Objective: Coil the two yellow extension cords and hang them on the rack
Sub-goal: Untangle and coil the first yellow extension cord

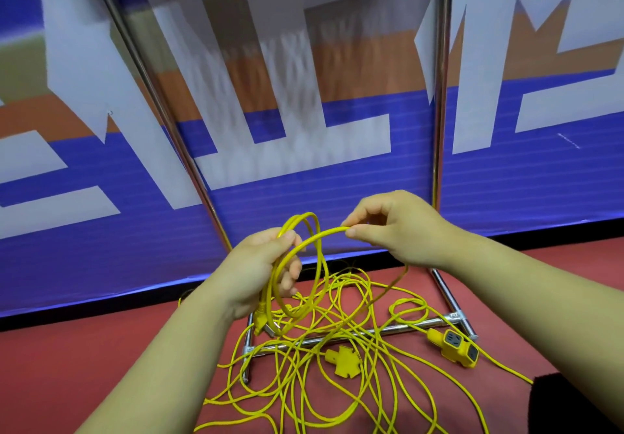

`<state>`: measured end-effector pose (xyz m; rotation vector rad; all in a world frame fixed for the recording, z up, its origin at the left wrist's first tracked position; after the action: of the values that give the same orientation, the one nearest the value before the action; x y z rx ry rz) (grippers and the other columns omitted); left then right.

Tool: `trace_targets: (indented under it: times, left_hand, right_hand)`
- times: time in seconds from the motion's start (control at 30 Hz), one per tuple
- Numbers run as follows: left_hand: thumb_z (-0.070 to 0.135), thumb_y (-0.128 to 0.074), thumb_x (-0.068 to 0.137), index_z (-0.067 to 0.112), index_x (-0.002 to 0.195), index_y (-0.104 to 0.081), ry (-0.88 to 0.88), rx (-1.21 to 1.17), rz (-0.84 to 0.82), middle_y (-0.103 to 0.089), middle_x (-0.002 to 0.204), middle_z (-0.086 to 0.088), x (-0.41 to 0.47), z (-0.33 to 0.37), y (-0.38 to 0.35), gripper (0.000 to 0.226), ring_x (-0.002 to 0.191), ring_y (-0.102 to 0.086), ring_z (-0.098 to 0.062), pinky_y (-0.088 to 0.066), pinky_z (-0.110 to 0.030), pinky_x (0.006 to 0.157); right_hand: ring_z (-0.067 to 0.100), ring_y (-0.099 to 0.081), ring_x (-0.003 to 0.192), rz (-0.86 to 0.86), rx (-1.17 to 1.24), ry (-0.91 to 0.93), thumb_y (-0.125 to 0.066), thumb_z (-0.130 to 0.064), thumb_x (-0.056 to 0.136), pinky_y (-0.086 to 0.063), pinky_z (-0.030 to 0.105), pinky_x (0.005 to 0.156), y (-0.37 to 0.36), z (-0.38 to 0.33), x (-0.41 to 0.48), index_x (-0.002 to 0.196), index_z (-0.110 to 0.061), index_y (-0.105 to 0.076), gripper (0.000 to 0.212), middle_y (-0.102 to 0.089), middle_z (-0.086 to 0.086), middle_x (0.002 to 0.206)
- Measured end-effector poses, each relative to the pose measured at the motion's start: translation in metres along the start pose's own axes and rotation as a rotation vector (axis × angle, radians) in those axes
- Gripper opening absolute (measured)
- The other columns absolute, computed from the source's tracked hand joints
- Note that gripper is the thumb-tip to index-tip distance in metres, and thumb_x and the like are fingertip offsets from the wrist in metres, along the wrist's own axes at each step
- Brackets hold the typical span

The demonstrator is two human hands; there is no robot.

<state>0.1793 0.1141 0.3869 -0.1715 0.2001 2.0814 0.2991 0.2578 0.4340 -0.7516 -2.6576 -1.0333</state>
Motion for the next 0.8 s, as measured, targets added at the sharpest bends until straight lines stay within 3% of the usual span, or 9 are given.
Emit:
trace_targets:
  times: [0.2, 0.33, 0.4, 0.47, 0.6, 0.7, 0.8]
  left_hand:
    - [0.026, -0.042, 0.106, 0.008, 0.092, -0.056, 0.003, 0.079, -0.07, -0.048, 0.056, -0.007, -0.001, -0.003, -0.016, 0.027, 0.041, -0.041, -0.014, -0.045, -0.027, 0.046]
    - [0.035, -0.047, 0.103, 0.011, 0.087, -0.059, 0.029, 0.028, -0.134, -0.034, 0.053, -0.001, 0.001, -0.005, -0.024, 0.03, 0.045, -0.024, -0.01, -0.024, -0.02, 0.041]
    - [0.039, -0.057, 0.097, 0.016, 0.079, -0.056, 0.024, 0.032, -0.168, -0.029, 0.053, 0.002, -0.001, -0.001, -0.028, 0.03, 0.046, -0.019, -0.008, -0.016, -0.019, 0.041]
    - [0.037, -0.062, 0.091, 0.02, 0.07, -0.048, -0.003, 0.067, -0.154, -0.025, 0.053, 0.004, -0.003, 0.01, -0.025, 0.03, 0.046, -0.016, -0.008, -0.013, -0.018, 0.041]
    - [0.038, -0.056, 0.088, 0.019, 0.069, -0.041, -0.095, -0.107, 0.016, -0.021, 0.051, 0.006, -0.004, 0.036, 0.01, 0.03, 0.042, -0.015, -0.006, -0.012, -0.015, 0.038]
    - [0.037, -0.052, 0.095, 0.018, 0.073, -0.044, -0.087, -0.269, 0.088, -0.026, 0.052, 0.005, -0.001, 0.028, 0.029, 0.03, 0.039, -0.022, -0.005, -0.022, -0.016, 0.035]
    - [0.034, -0.047, 0.101, 0.017, 0.079, -0.049, -0.023, -0.245, 0.07, -0.037, 0.055, 0.002, 0.002, 0.007, 0.028, 0.028, 0.04, -0.032, -0.008, -0.033, -0.019, 0.039]
  right_hand:
    - [0.0, -0.057, 0.064, -0.112, -0.064, 0.022, -0.077, -0.03, 0.085, -0.04, 0.013, 0.059, -0.02, -0.007, -0.002, 0.087, -0.03, -0.078, 0.002, -0.065, -0.022, 0.067]
    - [0.004, -0.055, 0.061, -0.033, 0.068, 0.027, -0.08, -0.026, 0.083, -0.044, 0.019, 0.06, -0.013, -0.007, 0.0, 0.087, -0.023, -0.074, 0.008, -0.068, -0.005, 0.072]
    - [0.01, -0.053, 0.059, -0.081, 0.185, -0.017, -0.079, -0.022, 0.083, -0.044, 0.025, 0.058, -0.014, -0.003, 0.001, 0.092, -0.013, -0.067, 0.018, -0.065, 0.006, 0.068]
    - [0.014, -0.047, 0.055, -0.187, 0.268, -0.088, -0.074, -0.021, 0.089, -0.043, 0.027, 0.054, -0.02, 0.007, -0.002, 0.094, -0.008, -0.058, 0.022, -0.056, 0.006, 0.062]
    - [0.012, -0.046, 0.057, -0.28, 0.32, -0.224, -0.067, -0.01, 0.093, -0.043, 0.023, 0.058, -0.014, 0.039, -0.009, 0.09, -0.009, -0.054, 0.013, -0.053, 0.0, 0.062]
    - [0.011, -0.055, 0.064, -0.221, 0.302, -0.279, -0.068, -0.005, 0.091, -0.045, 0.023, 0.066, -0.006, 0.059, -0.011, 0.09, -0.008, -0.059, 0.009, -0.062, 0.001, 0.068]
    - [0.012, -0.056, 0.063, -0.075, 0.256, -0.279, -0.072, -0.009, 0.089, -0.047, 0.026, 0.066, 0.005, 0.063, -0.01, 0.089, -0.007, -0.066, 0.006, -0.065, 0.0, 0.068]
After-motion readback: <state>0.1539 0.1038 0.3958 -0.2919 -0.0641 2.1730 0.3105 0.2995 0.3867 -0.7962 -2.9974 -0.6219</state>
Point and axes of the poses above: each hand's wrist, its own x-axis towards the middle knuckle, its own y-axis out of the back of the hand, z = x × y, the point moved 10 cm from there along x, towards the middle knuckle
